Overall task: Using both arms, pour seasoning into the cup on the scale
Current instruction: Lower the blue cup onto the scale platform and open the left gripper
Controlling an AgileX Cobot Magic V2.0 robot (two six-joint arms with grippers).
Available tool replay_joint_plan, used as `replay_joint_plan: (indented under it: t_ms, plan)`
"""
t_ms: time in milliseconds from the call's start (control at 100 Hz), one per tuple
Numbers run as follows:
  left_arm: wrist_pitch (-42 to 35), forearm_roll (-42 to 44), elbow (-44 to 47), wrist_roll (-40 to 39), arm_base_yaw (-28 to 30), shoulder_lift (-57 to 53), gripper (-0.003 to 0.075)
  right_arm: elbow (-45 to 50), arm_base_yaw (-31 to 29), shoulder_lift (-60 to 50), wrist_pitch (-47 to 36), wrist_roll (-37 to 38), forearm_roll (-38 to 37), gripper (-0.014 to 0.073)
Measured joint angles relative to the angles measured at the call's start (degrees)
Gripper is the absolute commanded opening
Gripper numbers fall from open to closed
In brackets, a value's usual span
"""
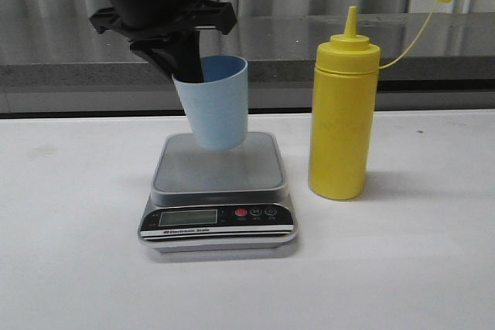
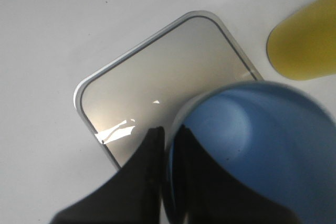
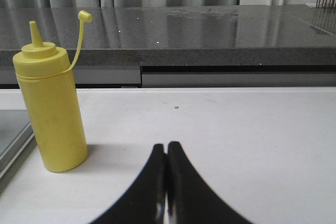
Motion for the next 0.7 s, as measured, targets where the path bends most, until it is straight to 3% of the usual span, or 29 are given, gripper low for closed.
replay_joint_plan:
  t_ms: [700]
  plan:
    - [3.01, 1.72, -2.89, 0.00, 0.00, 4.57, -0.0019, 0.00, 0.00, 0.00, 0.00, 0.00, 0.00, -0.0067]
